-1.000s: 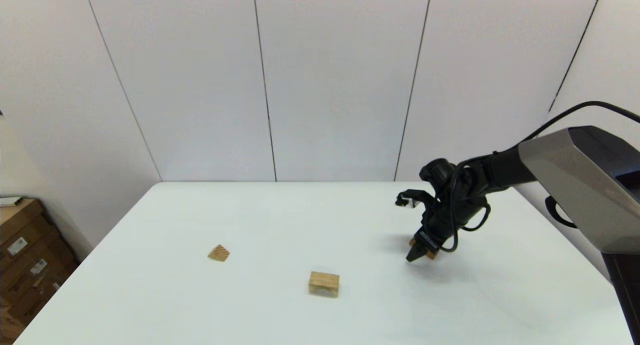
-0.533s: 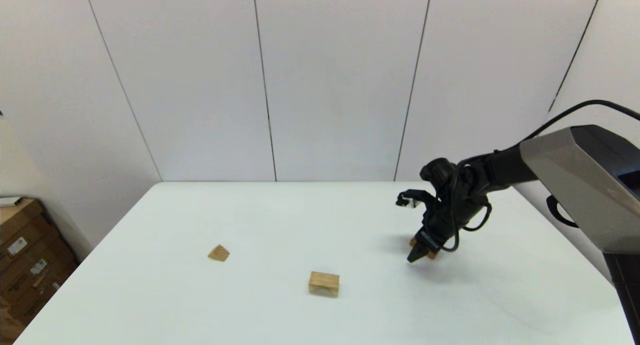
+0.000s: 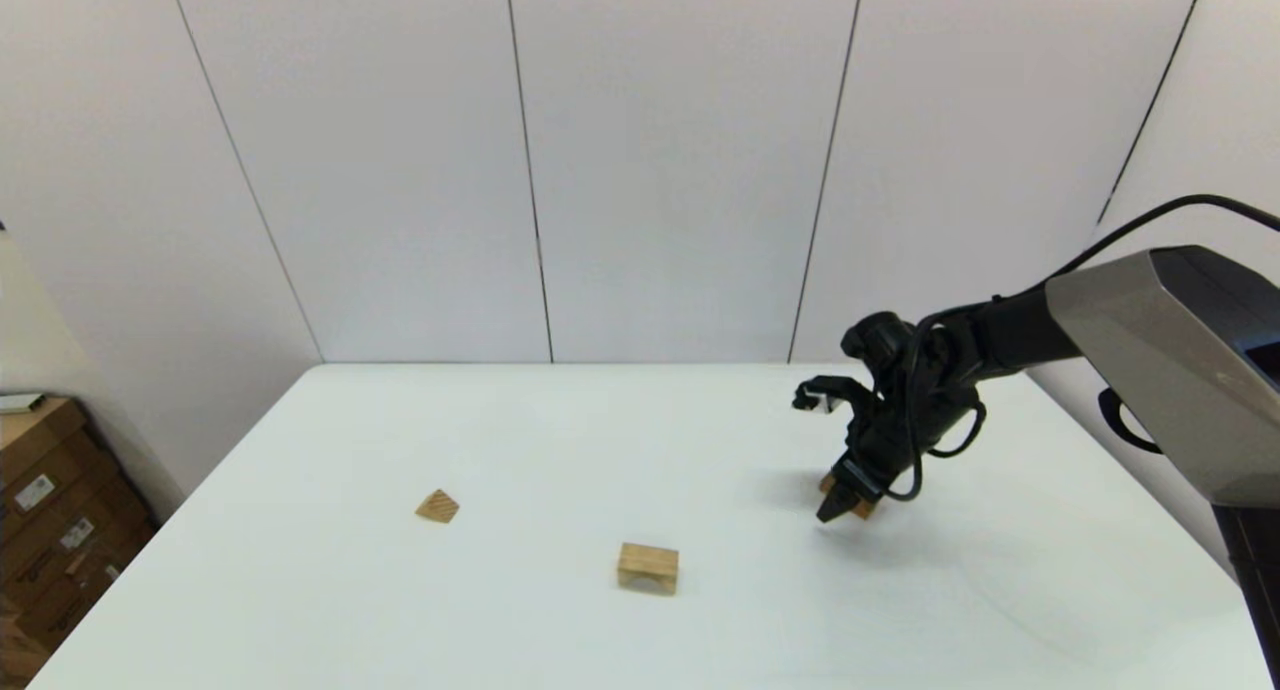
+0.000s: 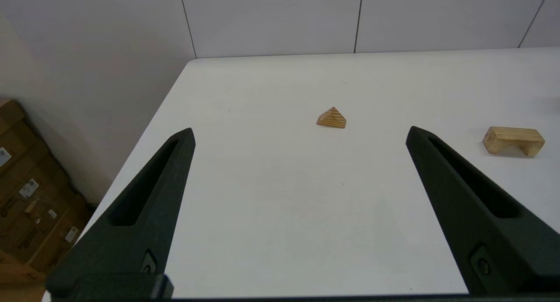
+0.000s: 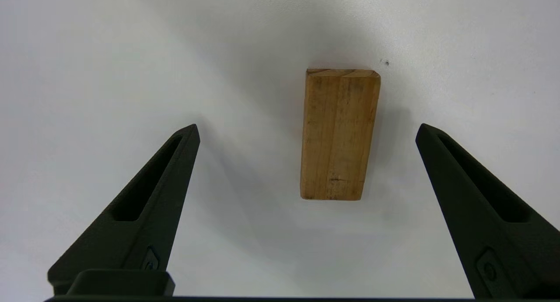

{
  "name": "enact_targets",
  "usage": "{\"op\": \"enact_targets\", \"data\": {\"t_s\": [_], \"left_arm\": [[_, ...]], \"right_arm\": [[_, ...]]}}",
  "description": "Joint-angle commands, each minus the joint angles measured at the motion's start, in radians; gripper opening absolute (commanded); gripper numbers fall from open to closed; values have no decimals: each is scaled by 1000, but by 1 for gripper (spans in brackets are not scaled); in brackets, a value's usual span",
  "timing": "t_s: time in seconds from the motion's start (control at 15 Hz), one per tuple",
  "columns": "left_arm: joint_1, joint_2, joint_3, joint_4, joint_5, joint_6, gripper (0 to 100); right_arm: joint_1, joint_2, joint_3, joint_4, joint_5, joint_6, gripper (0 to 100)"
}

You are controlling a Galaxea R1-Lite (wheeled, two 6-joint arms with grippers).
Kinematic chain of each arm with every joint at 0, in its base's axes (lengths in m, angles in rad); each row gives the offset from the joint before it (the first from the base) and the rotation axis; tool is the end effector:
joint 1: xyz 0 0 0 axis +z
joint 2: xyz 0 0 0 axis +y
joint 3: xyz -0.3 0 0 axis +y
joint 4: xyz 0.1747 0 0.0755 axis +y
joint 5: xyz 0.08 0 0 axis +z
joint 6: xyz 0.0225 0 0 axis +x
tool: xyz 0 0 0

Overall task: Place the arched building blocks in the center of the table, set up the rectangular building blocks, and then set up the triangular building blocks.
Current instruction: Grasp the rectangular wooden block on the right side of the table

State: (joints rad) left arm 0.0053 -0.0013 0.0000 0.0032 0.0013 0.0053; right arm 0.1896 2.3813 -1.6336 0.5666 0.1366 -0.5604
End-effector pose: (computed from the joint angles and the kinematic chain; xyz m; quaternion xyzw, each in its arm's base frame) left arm -0.0229 -0.0001 0.0751 0.0026 0.0010 0.0033 1.0000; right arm 0.4146 0.0827 0.0444 -0.2316 0.5513 0.2924 0.7463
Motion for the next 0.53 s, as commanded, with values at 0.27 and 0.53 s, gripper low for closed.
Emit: {"op": "enact_targets", "data": {"t_s": [0.27, 0.53], "left_arm": [[1, 1, 0, 0, 0, -1, 100], [1, 1, 0, 0, 0, 1, 100]], "right_arm": [[-1, 6, 0, 18, -22, -33, 100], [1, 13, -2, 16, -22, -33, 100]]}}
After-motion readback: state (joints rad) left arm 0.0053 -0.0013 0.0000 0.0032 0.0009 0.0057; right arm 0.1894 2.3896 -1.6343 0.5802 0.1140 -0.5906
